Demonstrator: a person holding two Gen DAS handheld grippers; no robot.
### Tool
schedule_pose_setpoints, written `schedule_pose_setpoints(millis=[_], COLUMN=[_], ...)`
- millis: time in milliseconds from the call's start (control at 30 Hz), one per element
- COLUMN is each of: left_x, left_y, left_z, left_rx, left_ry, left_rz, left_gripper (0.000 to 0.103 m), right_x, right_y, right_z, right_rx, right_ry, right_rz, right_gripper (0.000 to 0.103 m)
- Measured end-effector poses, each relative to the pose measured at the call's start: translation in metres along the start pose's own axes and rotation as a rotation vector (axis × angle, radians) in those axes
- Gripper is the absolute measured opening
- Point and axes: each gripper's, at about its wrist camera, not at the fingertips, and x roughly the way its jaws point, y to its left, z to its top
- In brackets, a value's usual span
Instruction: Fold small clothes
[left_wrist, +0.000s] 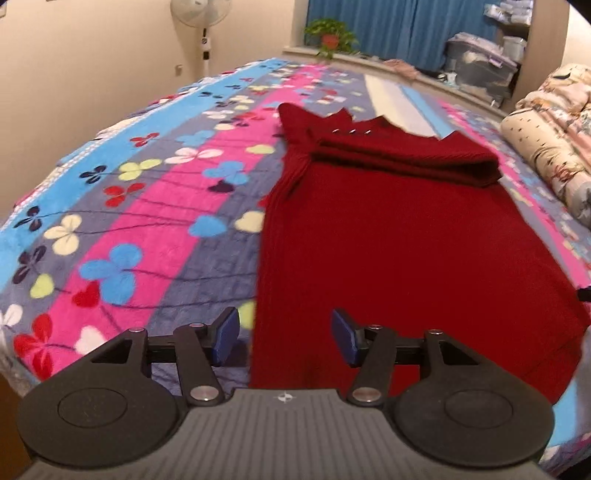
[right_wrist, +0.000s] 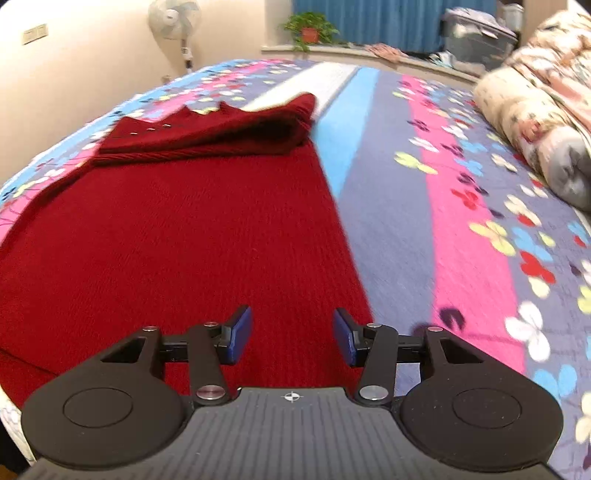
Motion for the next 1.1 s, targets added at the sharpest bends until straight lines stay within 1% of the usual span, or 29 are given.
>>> schedule_pose_setpoints(millis=[33, 100, 200, 267, 367, 400, 433, 500, 567, 600, 633, 700, 733, 767, 867, 933, 967, 1000, 1033, 1100], left_x=[0.002, 0.01, 0.025, 0.031, 0.038, 0.041, 0.043, 0.044, 0.044, 0.043, 0.042, 0.038, 0.036, 0.035, 0.033, 0.034, 0.035, 0.037, 0.039, 0.039], left_y=[0.001, 0.004, 0.006, 0.003, -0.001, -0.002, -0.003, -0.002, -0.002, -0.002, -0.002, -0.004, -0.006, -0.007, -0.005, -0.003, -0.004, -0.005, -0.006, -0.009], left_z=[0.0, 0.0, 0.0, -0.002, -0.007, -0.009, -0.011, -0.013, -0.014, -0.014, -0.014, -0.013, -0.013, -0.012, -0.011, -0.012, -0.012, -0.013, -0.014, -0.015], left_rx=[0.0, -0.015, -0.059, -0.058, -0.031, -0.026, -0.024, -0.032, -0.032, -0.032, -0.033, -0.029, -0.02, -0.013, -0.031, -0.037, -0.035, -0.029, -0.018, 0.007], left_ry=[0.004, 0.031, 0.089, 0.111, 0.15, 0.168, 0.184, 0.19, 0.192, 0.189, 0.184, 0.168, 0.159, 0.15, 0.144, 0.154, 0.165, 0.179, 0.193, 0.191], left_rz=[0.002, -0.011, -0.028, -0.032, -0.025, -0.02, -0.018, -0.022, -0.029, -0.032, -0.044, -0.064, -0.067, -0.07, -0.081, -0.08, -0.078, -0.077, -0.075, -0.067], left_gripper=[0.071, 0.075, 0.075, 0.075, 0.075, 0.075, 0.075, 0.075, 0.074, 0.071, 0.063, 0.057, 0.049, 0.047, 0.047, 0.047, 0.049, 0.053, 0.055, 0.055], right_x=[0.0, 0.001, 0.007, 0.014, 0.027, 0.029, 0.03, 0.03, 0.031, 0.03, 0.031, 0.031, 0.031, 0.03, 0.031, 0.031, 0.031, 0.032, 0.032, 0.032], right_y=[-0.006, -0.017, -0.032, -0.038, -0.041, -0.041, -0.04, -0.038, -0.039, -0.039, -0.04, -0.041, -0.04, -0.04, -0.035, -0.036, -0.036, -0.038, -0.038, -0.037], right_z=[-0.001, -0.003, -0.006, -0.009, -0.015, -0.016, -0.017, -0.017, -0.016, -0.016, -0.015, -0.015, -0.015, -0.015, -0.015, -0.015, -0.015, -0.015, -0.015, -0.015], right_rx=[0.021, 0.069, 0.153, 0.186, 0.187, 0.18, 0.175, 0.164, 0.169, 0.17, 0.168, 0.159, 0.151, 0.137, 0.095, 0.107, 0.124, 0.142, 0.158, 0.166], right_ry=[0.003, 0.008, 0.029, 0.055, 0.11, 0.123, 0.123, 0.124, 0.126, 0.126, 0.125, 0.121, 0.12, 0.121, 0.12, 0.122, 0.124, 0.128, 0.13, 0.134], right_rz=[-0.013, -0.033, -0.041, -0.04, -0.048, -0.049, -0.053, -0.059, -0.059, -0.059, -0.061, -0.082, -0.093, -0.101, -0.114, -0.108, -0.096, -0.078, -0.058, -0.034], right_gripper=[0.051, 0.053, 0.055, 0.055, 0.056, 0.058, 0.06, 0.06, 0.061, 0.061, 0.061, 0.065, 0.066, 0.068, 0.068, 0.067, 0.066, 0.065, 0.063, 0.063])
